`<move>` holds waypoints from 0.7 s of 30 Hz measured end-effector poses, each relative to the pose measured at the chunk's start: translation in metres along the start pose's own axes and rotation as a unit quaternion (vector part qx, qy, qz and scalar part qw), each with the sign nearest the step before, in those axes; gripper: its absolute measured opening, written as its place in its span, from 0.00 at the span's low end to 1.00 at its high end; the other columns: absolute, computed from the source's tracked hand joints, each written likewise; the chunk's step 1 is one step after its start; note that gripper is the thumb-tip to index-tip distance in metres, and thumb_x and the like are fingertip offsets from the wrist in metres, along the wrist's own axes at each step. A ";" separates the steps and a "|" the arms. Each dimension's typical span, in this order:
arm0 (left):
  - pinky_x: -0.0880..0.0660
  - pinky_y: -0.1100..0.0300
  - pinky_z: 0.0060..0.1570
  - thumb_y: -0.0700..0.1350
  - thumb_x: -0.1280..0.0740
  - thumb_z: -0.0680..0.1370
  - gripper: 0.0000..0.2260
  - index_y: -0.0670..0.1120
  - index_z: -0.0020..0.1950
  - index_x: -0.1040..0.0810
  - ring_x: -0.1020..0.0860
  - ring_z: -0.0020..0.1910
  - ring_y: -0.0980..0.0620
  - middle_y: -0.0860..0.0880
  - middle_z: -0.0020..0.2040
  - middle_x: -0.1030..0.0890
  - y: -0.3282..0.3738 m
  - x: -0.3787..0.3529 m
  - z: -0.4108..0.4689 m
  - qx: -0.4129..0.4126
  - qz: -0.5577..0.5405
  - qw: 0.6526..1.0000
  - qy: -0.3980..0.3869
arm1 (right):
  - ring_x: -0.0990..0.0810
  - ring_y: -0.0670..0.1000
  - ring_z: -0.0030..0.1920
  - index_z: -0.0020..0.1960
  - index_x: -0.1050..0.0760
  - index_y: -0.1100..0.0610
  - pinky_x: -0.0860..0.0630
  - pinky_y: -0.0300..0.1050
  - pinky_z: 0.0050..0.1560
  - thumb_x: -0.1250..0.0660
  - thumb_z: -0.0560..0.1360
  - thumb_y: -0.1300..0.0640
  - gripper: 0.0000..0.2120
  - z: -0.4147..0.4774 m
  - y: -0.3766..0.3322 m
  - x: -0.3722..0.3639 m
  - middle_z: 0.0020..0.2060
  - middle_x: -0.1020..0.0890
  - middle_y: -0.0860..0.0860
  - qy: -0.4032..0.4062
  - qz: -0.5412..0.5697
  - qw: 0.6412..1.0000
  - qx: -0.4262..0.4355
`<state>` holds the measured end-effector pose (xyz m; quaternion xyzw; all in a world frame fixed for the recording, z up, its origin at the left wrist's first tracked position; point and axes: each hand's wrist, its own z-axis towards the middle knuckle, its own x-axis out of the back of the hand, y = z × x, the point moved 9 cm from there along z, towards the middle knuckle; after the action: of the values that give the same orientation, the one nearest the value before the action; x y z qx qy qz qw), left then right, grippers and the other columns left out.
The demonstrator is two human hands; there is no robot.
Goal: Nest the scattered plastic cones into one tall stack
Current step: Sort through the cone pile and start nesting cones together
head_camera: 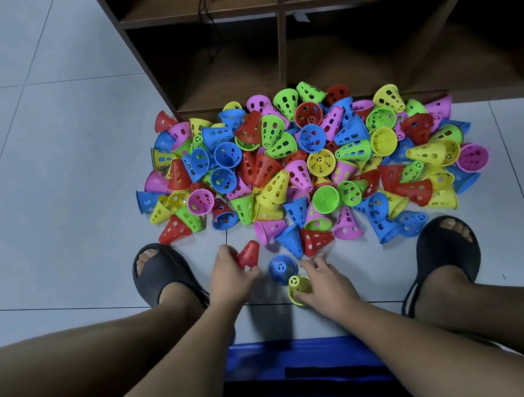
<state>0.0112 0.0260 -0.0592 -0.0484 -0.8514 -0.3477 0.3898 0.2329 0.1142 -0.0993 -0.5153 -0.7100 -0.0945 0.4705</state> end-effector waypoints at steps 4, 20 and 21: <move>0.23 0.55 0.52 0.49 0.24 0.73 0.28 0.52 0.70 0.29 0.20 0.51 0.52 0.52 0.57 0.24 0.022 -0.024 -0.021 -0.048 -0.051 0.997 -0.028 | 0.26 0.58 0.69 0.73 0.30 0.49 0.20 0.54 0.59 0.30 0.79 0.43 0.26 0.008 0.002 -0.014 0.76 0.33 0.53 -0.010 0.019 1.000 0.004; 0.20 0.57 0.49 0.62 0.28 0.80 0.20 0.61 0.67 0.31 0.17 0.53 0.55 0.58 0.57 0.17 0.061 -0.036 -0.028 -0.127 -0.065 0.990 0.020 | 0.19 0.55 0.49 0.63 0.26 0.50 0.21 0.54 0.45 0.31 0.79 0.38 0.20 0.010 0.029 0.060 0.54 0.22 0.49 0.175 0.137 0.975 0.005; 0.20 0.58 0.49 0.62 0.28 0.80 0.20 0.62 0.67 0.31 0.17 0.52 0.55 0.58 0.57 0.17 0.062 -0.037 -0.027 -0.122 -0.077 0.989 0.023 | 0.18 0.55 0.48 0.63 0.25 0.50 0.21 0.53 0.44 0.31 0.79 0.37 0.20 0.011 0.030 0.069 0.54 0.22 0.48 0.191 0.137 0.972 0.006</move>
<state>0.0758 0.0629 -0.0385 -0.0215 -0.7948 -0.4791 0.3719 0.2492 0.1787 -0.0624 -0.5773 -0.5303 -0.1212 0.6090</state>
